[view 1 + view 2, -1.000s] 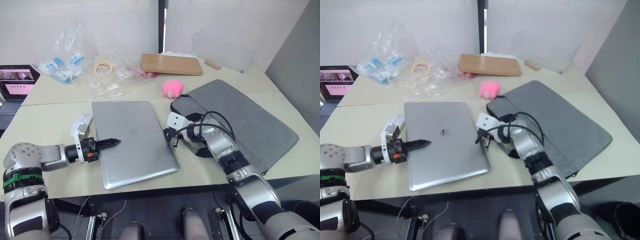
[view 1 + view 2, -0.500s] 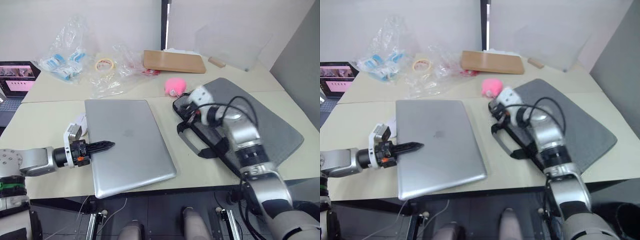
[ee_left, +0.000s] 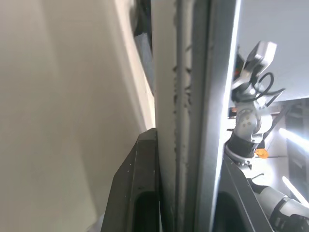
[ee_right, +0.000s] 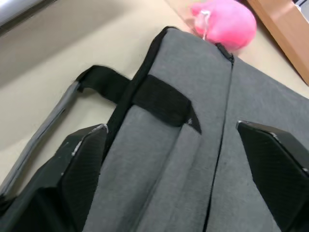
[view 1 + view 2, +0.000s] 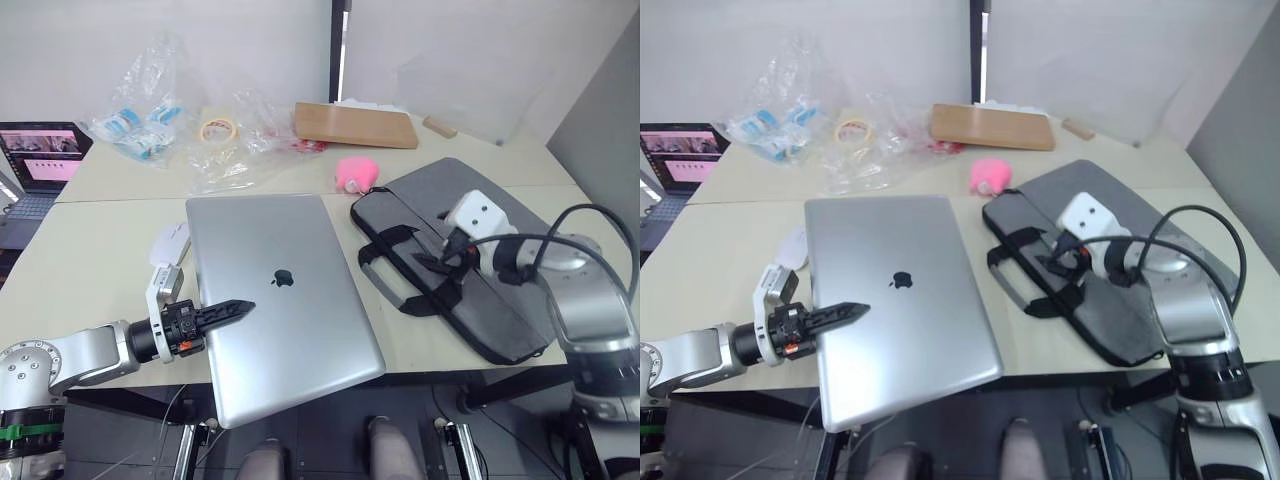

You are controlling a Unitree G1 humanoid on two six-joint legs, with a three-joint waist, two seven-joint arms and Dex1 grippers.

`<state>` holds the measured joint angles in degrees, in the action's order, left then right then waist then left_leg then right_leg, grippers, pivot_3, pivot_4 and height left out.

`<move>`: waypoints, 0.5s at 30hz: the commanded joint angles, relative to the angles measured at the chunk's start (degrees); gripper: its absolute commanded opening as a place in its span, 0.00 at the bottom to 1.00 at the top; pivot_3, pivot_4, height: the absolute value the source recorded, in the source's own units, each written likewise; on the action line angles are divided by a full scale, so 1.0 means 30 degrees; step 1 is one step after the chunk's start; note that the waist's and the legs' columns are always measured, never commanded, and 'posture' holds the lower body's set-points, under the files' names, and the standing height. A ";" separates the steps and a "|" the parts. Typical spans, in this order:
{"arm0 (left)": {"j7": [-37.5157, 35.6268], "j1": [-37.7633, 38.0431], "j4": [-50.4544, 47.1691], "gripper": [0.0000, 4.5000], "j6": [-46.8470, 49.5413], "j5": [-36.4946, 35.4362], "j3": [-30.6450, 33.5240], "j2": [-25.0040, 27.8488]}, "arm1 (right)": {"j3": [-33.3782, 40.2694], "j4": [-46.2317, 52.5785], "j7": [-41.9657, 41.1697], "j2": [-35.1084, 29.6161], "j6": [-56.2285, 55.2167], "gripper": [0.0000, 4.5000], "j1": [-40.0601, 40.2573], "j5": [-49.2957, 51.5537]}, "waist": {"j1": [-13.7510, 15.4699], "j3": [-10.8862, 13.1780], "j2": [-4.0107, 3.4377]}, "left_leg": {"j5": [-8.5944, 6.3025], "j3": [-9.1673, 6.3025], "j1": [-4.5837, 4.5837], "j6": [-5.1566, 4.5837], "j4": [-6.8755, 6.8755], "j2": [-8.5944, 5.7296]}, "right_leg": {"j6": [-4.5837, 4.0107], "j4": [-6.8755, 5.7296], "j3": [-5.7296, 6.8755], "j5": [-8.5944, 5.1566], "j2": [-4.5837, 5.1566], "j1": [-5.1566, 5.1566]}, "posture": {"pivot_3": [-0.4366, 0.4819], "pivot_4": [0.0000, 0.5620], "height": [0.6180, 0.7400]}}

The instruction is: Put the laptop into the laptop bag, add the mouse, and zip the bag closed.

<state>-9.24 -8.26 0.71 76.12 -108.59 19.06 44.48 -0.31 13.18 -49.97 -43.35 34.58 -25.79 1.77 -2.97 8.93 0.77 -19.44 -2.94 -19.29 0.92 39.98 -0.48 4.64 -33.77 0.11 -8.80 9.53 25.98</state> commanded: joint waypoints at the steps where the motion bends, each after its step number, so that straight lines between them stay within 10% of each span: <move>1: -0.0644 -0.0168 -0.0718 0.07 -0.0803 -0.1469 0.0765 0.0232 | 0.0350 0.1651 0.0154 -0.0308 0.0718 1.00 0.0465 0.0530 | 0.0118 0.0001 0.0001 | -0.0002 0.0008 -0.0004 -0.0005 0.0006 -0.0005 | 0.0001 0.0006 -0.0011 0.0000 0.0000 0.0000 | 0.48 0.27 1.00; 10: -0.0810 -0.0232 -0.0433 0.07 -0.0642 -0.1469 0.0359 0.0450 | -0.0078 0.2525 0.1171 -0.0423 0.1757 1.00 0.1613 0.0404 | 0.0256 0.0004 0.0007 | -0.0004 -0.0001 -0.0014 -0.0008 0.0011 -0.0030 | 0.0001 0.0028 -0.0045 0.0000 0.0003 -0.0002 | 0.48 0.27 1.00; 15: -0.0907 -0.0133 -0.0527 0.07 -0.0593 -0.1469 0.0093 0.0501 | -0.1349 0.1763 0.1742 -0.0439 0.1030 0.68 0.2388 -0.0554 | 0.0252 0.0005 0.0007 | -0.0004 -0.0003 -0.0009 -0.0009 0.0003 -0.0030 | 0.0001 0.0032 -0.0042 0.0000 0.0002 -0.0005 | 0.48 0.27 1.00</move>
<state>-9.14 -7.89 0.94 74.97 -108.59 17.83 45.48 -4.04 18.11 -45.74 -44.41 39.11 -18.62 1.16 -2.21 8.94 0.80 -19.46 -2.94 -19.32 0.89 39.99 -0.57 4.65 -33.65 -0.03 -8.80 9.53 25.96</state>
